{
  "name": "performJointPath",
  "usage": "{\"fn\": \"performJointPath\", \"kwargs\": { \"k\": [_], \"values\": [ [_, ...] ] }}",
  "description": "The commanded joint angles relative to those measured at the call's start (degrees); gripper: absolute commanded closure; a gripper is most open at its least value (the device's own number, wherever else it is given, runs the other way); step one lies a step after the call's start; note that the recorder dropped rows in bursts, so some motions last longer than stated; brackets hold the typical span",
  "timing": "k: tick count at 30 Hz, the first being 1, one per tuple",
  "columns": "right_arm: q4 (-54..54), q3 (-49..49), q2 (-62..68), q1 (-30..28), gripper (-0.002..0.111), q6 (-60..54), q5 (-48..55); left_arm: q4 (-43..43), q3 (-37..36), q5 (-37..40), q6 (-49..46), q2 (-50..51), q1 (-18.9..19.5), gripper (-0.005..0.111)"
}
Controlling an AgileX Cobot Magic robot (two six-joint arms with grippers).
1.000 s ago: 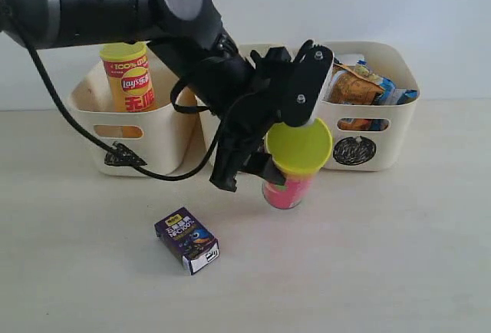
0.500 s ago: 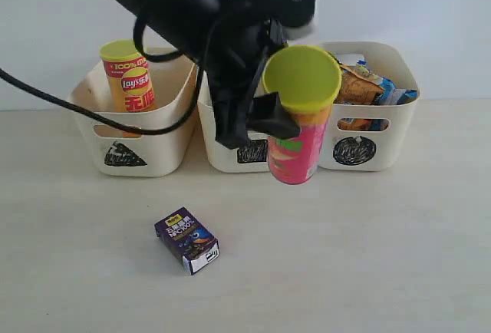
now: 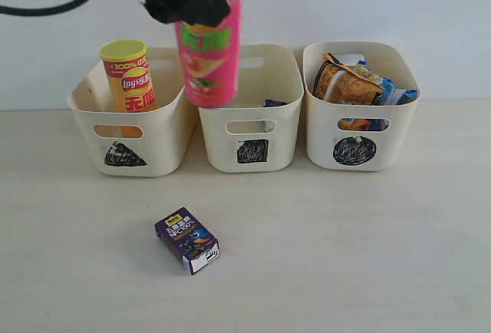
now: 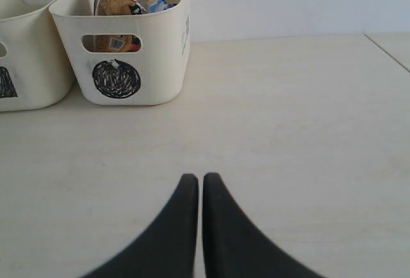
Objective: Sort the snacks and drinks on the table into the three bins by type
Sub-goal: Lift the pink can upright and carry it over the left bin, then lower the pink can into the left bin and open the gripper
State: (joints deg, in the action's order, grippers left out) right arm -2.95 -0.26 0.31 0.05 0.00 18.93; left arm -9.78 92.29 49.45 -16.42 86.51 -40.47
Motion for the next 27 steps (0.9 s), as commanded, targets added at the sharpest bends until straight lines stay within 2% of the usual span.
{"fn": "performJointPath", "kwargs": {
  "k": [1,4,9,15,20,27],
  "values": [
    [0.2,0.3,-0.3,0.0,0.108,0.0,-0.3,-16.9,0.4,-0.2,19.1,-1.0,0.4,0.103],
    [0.2,0.3,-0.3,0.0,0.108,0.0,-0.3,-21.8,0.4,-2.4,26.8,-0.9,3.1,0.103],
    [0.2,0.3,-0.3,0.0,0.108,0.0,-0.3,-22.0,0.4,-8.7,36.2,0.3,10.6,0.103],
    [0.2,0.3,-0.3,0.0,0.108,0.0,-0.3,-22.0,0.4,-10.3,39.4,4.1,17.3,0.103],
    [0.2,0.3,-0.3,0.0,0.108,0.0,-0.3,-21.5,0.4,-14.6,42.4,6.7,20.7,0.103],
    [0.2,0.3,-0.3,0.0,0.108,0.0,-0.3,-21.5,0.4,-18.5,42.4,10.6,21.9,0.103]
  ]
}}
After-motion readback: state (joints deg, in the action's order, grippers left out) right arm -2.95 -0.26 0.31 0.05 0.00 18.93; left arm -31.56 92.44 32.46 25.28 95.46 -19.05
